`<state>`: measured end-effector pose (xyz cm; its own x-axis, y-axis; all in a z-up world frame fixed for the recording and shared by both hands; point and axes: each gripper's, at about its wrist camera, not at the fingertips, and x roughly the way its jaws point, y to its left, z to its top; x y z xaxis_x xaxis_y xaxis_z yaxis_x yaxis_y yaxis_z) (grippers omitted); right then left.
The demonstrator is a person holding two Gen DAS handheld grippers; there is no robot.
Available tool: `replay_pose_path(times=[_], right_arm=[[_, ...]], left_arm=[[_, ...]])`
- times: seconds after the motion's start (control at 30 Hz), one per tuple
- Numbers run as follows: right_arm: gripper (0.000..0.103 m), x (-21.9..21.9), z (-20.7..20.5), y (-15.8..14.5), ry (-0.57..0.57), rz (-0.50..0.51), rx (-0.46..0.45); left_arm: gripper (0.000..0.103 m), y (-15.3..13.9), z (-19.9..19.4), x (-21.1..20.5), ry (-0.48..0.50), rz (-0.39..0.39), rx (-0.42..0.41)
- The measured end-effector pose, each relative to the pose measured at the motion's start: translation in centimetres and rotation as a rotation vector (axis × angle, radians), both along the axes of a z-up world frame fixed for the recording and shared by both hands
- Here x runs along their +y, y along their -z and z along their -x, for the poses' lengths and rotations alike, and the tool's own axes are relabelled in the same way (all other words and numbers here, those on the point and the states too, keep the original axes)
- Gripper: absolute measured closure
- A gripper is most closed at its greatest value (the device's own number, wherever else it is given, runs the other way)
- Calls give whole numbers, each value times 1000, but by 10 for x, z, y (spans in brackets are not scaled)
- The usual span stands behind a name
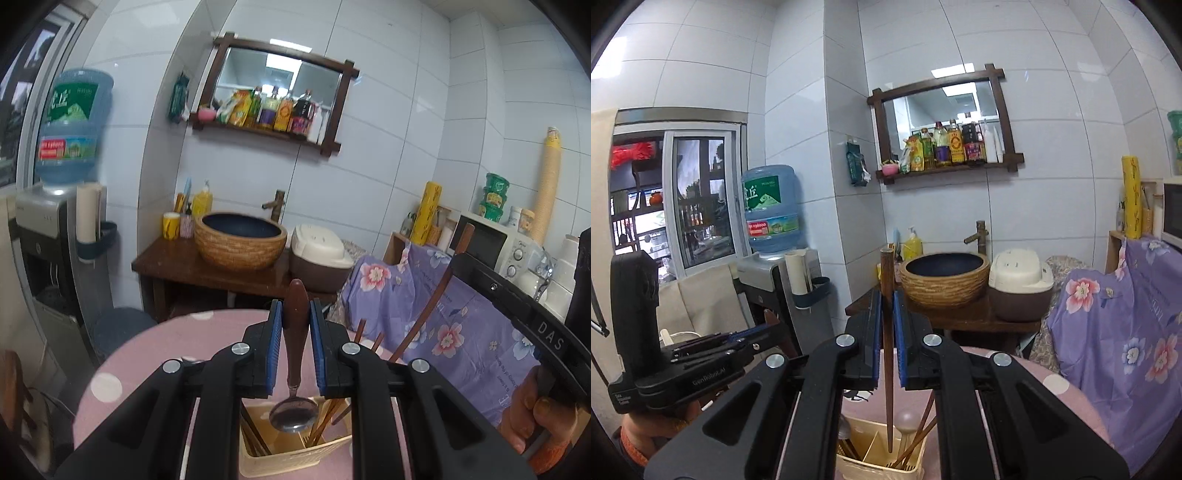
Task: Organize utensils
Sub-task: 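Lower the spoon and chopstick into the holder and open both grippers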
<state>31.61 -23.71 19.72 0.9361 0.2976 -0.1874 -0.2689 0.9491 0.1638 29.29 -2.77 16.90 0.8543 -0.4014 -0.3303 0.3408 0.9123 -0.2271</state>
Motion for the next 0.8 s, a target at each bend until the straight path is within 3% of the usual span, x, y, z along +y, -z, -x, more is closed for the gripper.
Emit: replay_pose_path(times=[0.33,0.57,0.8], right_arm=[[95,8,-20,81,9,8,128],[95,3,-23,106,34,-7,170],[98,-6,-22,115,38,-50,193]], left_arm=[[87,63,-6,-13,-25,-74,81],[87,94,-9,-19,-43,-122,109],[86,97,-8,-20,-34,-112,115]])
